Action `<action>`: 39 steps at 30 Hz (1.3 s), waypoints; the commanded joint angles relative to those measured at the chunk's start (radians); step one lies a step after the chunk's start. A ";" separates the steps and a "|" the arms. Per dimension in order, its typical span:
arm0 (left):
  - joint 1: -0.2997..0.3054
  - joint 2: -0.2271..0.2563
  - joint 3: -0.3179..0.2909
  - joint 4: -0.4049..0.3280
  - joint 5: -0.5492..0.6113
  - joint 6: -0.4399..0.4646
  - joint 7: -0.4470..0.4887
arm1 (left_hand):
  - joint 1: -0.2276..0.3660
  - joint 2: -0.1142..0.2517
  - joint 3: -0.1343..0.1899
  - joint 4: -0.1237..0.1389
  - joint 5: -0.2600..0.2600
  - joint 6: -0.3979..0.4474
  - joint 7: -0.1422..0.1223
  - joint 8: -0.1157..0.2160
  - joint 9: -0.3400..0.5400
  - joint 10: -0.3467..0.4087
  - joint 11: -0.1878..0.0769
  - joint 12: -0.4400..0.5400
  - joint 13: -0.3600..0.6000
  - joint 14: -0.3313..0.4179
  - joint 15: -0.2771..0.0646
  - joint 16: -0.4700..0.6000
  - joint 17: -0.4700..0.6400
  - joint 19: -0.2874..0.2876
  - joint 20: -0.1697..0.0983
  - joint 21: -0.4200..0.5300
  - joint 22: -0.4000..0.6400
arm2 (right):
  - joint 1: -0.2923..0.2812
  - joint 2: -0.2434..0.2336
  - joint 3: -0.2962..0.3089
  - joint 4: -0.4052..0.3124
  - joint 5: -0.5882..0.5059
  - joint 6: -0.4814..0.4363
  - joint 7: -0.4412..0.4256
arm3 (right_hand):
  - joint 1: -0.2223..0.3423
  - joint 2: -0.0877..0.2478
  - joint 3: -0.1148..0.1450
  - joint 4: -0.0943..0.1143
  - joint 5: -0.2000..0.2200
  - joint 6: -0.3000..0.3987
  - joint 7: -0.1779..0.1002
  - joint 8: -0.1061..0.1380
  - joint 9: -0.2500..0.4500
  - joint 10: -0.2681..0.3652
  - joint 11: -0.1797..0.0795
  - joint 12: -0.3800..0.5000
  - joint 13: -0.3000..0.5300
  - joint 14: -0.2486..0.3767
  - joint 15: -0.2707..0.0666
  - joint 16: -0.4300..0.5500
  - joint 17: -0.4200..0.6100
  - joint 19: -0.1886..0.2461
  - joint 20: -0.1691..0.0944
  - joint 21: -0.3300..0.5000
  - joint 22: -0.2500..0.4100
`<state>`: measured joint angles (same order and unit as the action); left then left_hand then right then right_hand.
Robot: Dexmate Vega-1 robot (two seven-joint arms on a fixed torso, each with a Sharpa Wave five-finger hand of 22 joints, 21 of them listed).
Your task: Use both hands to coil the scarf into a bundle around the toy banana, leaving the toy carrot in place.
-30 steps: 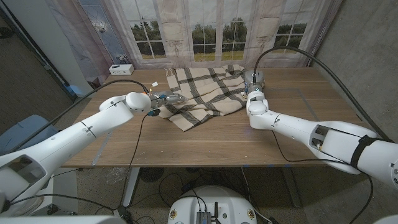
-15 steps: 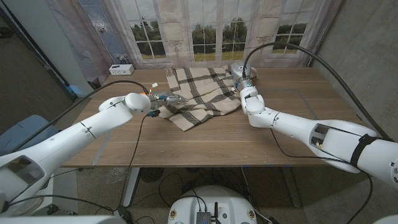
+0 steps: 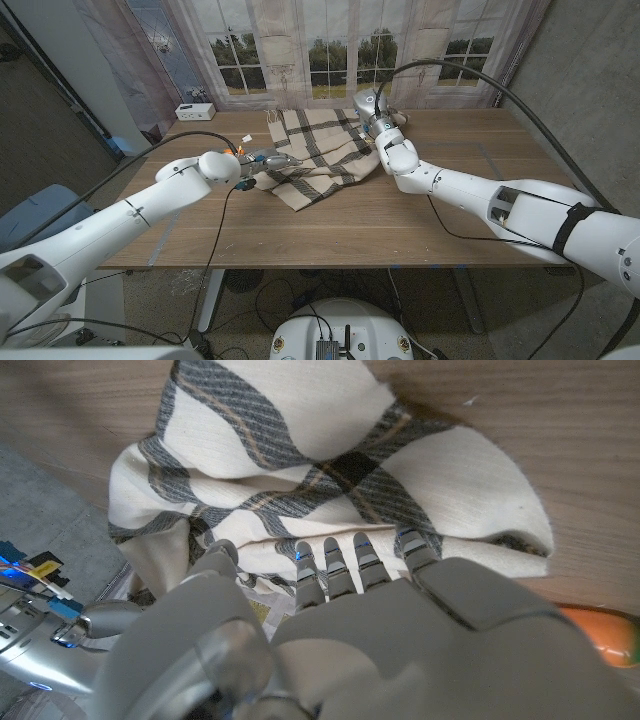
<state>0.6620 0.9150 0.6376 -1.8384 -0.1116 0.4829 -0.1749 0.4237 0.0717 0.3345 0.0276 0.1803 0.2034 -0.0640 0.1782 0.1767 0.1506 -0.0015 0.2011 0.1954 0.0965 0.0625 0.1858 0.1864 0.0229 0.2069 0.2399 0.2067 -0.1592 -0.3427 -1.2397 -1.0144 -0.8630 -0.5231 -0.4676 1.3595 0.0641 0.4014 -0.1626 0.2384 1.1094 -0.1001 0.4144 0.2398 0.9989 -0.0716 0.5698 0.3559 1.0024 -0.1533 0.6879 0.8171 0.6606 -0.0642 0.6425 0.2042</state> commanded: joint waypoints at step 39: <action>0.059 0.033 -0.039 -0.037 -0.032 -0.014 0.037 | -0.033 -0.001 -0.011 0.001 -0.006 -0.004 0.009 0.007 0.003 -0.002 0.004 0.008 0.003 -0.005 0.002 0.006 0.003 -0.002 0.007 -0.001 0.004 | 0.294 0.408 -0.291 0.598 -0.038 0.422 -0.221 | -0.008 -0.029 0.023 0.007 0.034 0.014 -0.002 0.009 0.005 0.021 -0.007 0.007 0.114 0.025 -0.078 -0.034 0.054 -0.023 -0.044 0.028 -0.012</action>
<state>0.7081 0.9431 0.6074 -1.8735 -0.1362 0.4775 -0.1481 0.3988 0.0677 0.3270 0.0283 0.1804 0.1999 -0.0606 0.1782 0.1769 0.1507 -0.0016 0.2008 0.1956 0.0965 0.0625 0.1858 0.1887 0.0229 0.2070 0.2399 0.2067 0.0775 -0.0303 -1.4468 -0.5489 -0.9058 -0.1961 -0.6397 1.3487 0.0431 0.4159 -0.1544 0.2631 1.1167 -0.1038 0.4182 0.2396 1.0062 -0.0786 0.5719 0.3559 1.0221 -0.1626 0.6581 0.8645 0.6410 -0.0586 0.6659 0.1903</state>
